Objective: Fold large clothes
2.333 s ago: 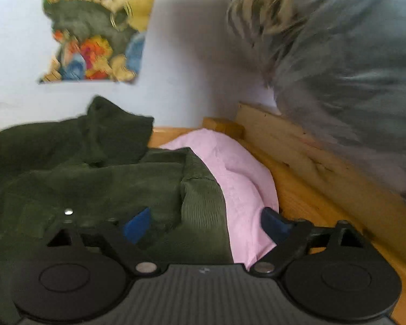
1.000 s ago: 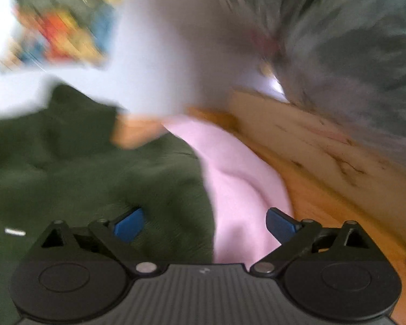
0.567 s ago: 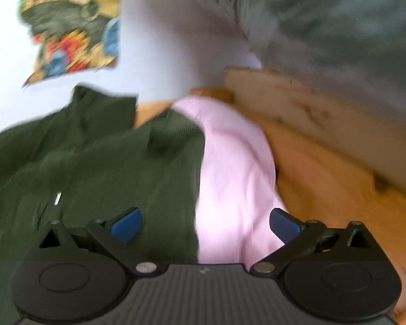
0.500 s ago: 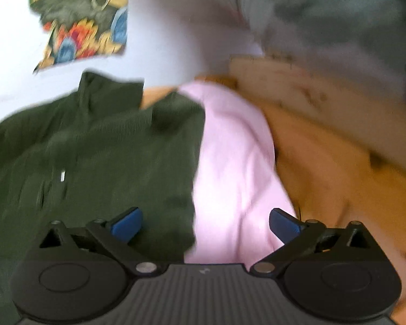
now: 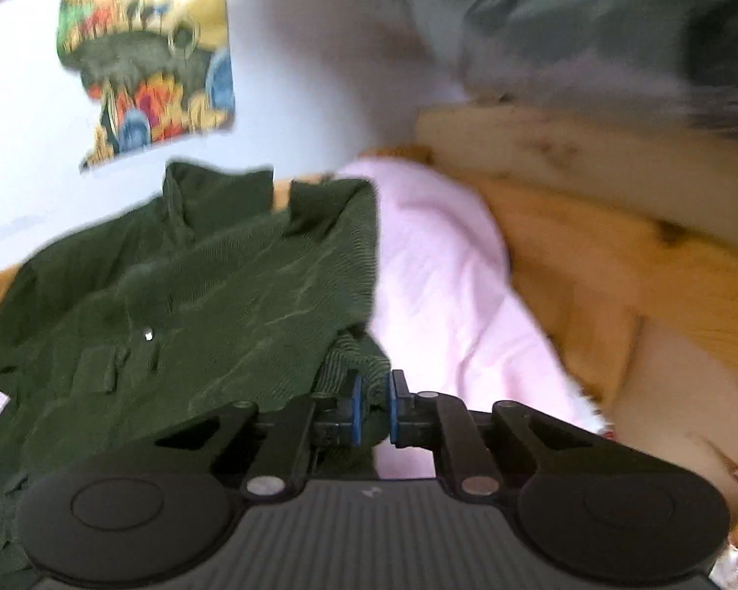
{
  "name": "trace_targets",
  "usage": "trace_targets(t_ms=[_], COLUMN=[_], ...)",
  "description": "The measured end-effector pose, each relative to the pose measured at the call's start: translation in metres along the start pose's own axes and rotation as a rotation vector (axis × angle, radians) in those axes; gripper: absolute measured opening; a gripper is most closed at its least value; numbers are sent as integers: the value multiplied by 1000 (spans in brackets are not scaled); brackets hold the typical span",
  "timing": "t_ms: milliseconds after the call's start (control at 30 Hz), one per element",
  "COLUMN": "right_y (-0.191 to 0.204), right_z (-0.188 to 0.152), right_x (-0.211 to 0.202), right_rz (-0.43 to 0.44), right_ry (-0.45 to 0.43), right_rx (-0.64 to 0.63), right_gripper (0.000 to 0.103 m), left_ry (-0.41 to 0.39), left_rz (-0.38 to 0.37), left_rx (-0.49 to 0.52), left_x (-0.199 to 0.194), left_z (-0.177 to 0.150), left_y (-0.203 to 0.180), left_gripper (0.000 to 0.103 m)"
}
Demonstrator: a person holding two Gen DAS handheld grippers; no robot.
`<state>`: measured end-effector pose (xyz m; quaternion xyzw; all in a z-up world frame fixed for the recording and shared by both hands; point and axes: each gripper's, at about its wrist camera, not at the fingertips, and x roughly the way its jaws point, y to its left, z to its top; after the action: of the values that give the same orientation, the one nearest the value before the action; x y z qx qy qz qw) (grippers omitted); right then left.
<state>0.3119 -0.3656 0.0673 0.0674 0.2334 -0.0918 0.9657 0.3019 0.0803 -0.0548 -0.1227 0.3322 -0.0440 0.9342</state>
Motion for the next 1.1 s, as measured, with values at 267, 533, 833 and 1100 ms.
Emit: trace_targets(t_ms=[267, 533, 833, 1100], right_y=[-9, 74, 67, 103], right_z=[-10, 61, 90, 20], right_x=[2, 70, 142, -7], right_rz=[-189, -163, -279, -5], right_ry=[-14, -45, -19, -28], right_rx=[43, -248, -121, -245], right_gripper=[5, 17, 31, 94], left_ry=[41, 45, 35, 33], left_rz=[80, 81, 86, 10], left_rx=[73, 72, 100, 34], left_x=[2, 4, 9, 3], left_z=[-2, -3, -5, 2], left_y=[-9, -9, -14, -7], left_gripper=[0, 0, 0, 27])
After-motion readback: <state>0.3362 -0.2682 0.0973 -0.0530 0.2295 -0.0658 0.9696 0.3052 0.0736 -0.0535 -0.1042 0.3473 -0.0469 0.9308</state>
